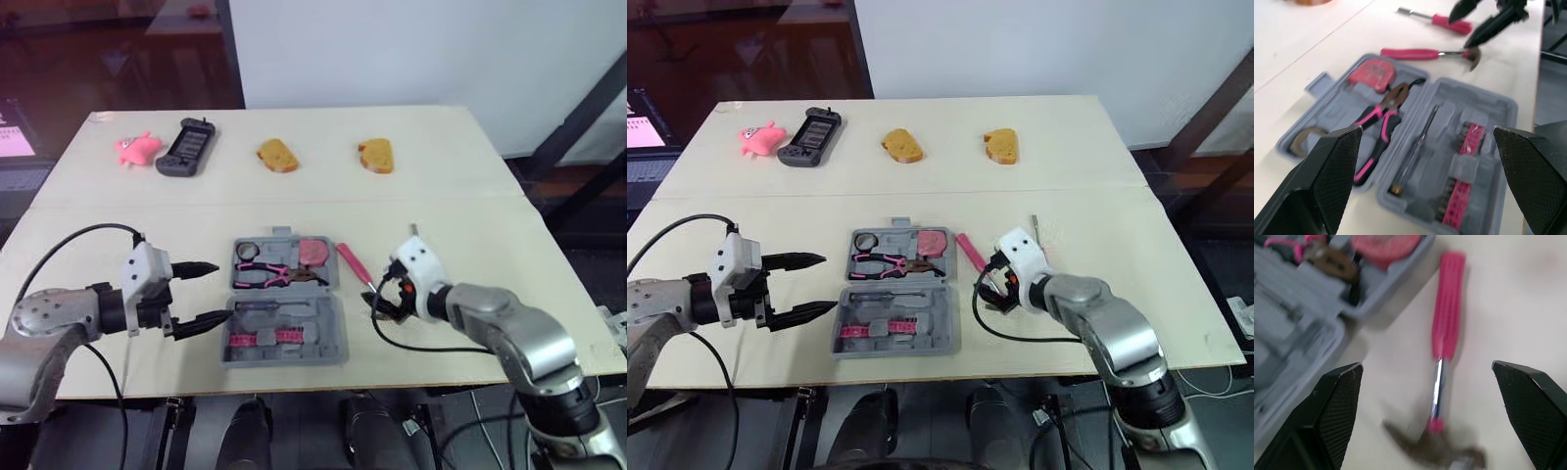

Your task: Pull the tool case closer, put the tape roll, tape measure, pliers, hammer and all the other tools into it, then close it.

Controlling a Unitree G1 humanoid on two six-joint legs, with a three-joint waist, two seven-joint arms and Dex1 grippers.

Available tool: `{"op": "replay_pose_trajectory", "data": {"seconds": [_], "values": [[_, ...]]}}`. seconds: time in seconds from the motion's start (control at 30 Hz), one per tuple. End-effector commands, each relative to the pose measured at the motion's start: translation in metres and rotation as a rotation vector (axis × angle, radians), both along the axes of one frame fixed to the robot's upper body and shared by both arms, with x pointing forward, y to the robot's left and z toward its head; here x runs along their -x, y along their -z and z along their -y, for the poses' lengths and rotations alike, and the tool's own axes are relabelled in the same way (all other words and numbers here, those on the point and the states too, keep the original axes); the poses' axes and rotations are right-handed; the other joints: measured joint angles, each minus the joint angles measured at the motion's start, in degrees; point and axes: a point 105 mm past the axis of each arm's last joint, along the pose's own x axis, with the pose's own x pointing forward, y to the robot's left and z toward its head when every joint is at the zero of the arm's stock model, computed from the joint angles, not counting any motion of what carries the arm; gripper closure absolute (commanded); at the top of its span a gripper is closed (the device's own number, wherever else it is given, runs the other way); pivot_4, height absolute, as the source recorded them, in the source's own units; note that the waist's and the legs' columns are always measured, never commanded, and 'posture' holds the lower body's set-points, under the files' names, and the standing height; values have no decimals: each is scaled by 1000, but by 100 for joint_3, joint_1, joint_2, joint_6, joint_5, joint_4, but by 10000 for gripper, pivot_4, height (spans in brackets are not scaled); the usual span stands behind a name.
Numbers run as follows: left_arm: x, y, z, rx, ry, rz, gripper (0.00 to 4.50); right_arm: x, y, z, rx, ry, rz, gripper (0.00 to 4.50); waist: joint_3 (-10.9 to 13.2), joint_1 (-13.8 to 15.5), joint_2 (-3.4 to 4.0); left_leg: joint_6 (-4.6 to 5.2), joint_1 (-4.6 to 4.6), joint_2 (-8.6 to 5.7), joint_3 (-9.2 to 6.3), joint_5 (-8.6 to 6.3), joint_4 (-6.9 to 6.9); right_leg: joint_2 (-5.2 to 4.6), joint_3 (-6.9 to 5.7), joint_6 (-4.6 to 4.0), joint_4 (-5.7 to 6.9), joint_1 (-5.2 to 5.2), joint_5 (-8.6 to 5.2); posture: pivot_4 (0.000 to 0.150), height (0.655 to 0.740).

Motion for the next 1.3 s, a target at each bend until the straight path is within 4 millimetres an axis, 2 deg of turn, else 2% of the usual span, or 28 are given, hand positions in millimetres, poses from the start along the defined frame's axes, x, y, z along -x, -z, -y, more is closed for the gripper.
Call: {"op": "replay_pose_trajectory", "data": {"seconds": [0.03,0.27,0.37,0.47,0.5,0.63,1.03,1.1,1.17,1.2,1.3], "values": [[0,-13,-3,-13,15,51,0,-6,3,4,-15,38,28,350,0,7,0,0,0,0,0,0,-1,0,0,0,0,0,0,1500,7400],[1,-16,-6,-29,15,52,0,-11,26,1,9,56,-12,350,-1,29,-1,0,-5,-1,0,0,-2,-1,0,5,-2,-1,-3,1500,7400],[1,-16,-7,-38,8,53,0,-15,35,4,28,83,-33,7769,-1,25,-1,0,-5,-1,0,0,-1,-1,0,4,-2,-1,-3,1500,7400],[3,-16,-8,-42,5,51,0,-15,43,5,40,95,-59,21781,-4,25,-6,0,-3,-1,0,0,-1,-1,1,4,-2,1,-2,1500,7400],[3,-16,-8,-43,2,50,0,-15,45,4,37,103,-65,24851,-9,25,-15,0,-2,-1,0,0,-1,-1,1,4,-2,2,-2,1500,7400],[4,-16,-9,-44,-8,48,0,-17,45,4,31,136,-69,24828,-26,19,-44,0,6,0,-1,0,0,0,0,1,-2,10,-2,1500,7400],[2,-13,-8,-40,-9,44,0,-23,26,3,-17,165,-62,24828,-27,32,-45,0,6,0,0,0,0,-2,0,0,-3,10,-2,1500,7400],[2,-13,-8,-40,-8,43,0,-22,21,1,-23,156,-60,14299,-26,39,-43,0,4,0,-1,0,-1,-2,0,0,-3,10,-2,1500,7400],[1,-13,-8,-40,-9,43,0,-22,17,-1,-20,148,-52,6872,-26,37,-42,0,2,0,-1,0,-1,-2,1,1,-3,8,-3,1500,7400],[1,-13,-8,-40,-9,43,0,-22,15,-2,-16,139,-46,835,-25,36,-42,0,2,0,0,0,-2,-2,0,1,-3,6,-3,1500,7400],[2,-13,-8,-38,-9,43,0,-25,4,-5,-18,119,-16,261,-23,25,-37,0,2,0,0,0,-4,-2,1,1,-3,4,-2,1500,7400]]}}
